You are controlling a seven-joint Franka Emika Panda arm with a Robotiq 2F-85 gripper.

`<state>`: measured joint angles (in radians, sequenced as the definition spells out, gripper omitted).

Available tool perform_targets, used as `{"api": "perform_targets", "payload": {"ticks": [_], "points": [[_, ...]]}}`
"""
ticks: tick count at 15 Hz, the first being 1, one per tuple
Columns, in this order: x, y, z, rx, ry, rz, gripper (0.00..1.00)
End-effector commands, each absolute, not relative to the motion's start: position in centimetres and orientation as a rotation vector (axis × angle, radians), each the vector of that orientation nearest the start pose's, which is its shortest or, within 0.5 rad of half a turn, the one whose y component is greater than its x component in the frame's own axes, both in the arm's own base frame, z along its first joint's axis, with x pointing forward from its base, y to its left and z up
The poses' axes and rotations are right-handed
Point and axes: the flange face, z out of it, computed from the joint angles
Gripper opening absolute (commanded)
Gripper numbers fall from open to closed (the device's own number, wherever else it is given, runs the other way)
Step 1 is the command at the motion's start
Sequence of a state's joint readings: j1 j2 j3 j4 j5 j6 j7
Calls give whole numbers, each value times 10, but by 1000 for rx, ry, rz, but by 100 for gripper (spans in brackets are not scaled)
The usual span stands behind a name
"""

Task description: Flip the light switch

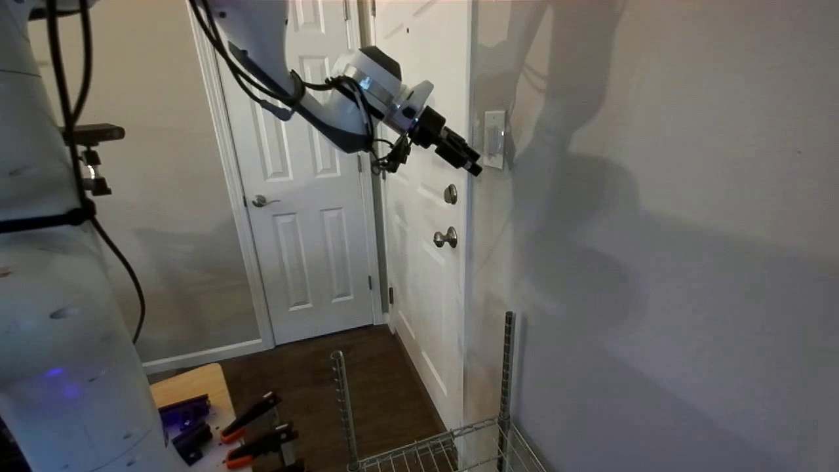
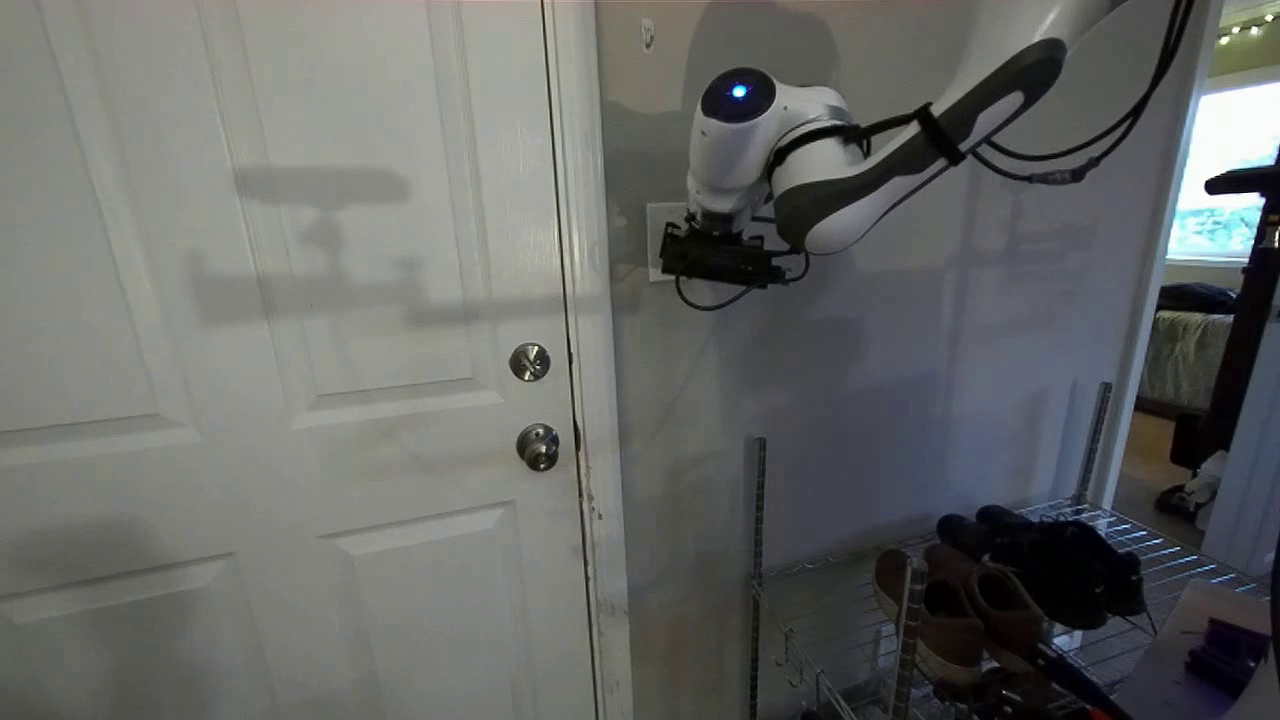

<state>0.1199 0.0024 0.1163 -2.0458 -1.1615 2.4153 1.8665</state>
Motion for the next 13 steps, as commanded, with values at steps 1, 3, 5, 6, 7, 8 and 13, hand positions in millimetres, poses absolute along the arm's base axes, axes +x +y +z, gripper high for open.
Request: {"api": "perform_targets", "payload": {"ticks": [1, 3, 5, 6, 7, 8, 13], "points": [[508, 137, 485, -2737, 1254, -1306, 100], [488, 138, 486, -2750, 1295, -1177, 100], [475, 136, 486, -2760, 1341, -1071, 100], [469, 134, 487, -2765, 1369, -1031, 100], [466, 131, 486, -2766, 1397, -990, 100], [482, 137, 485, -2744, 1383, -1056, 100], [480, 138, 485, -2749, 1383, -1049, 100]]}}
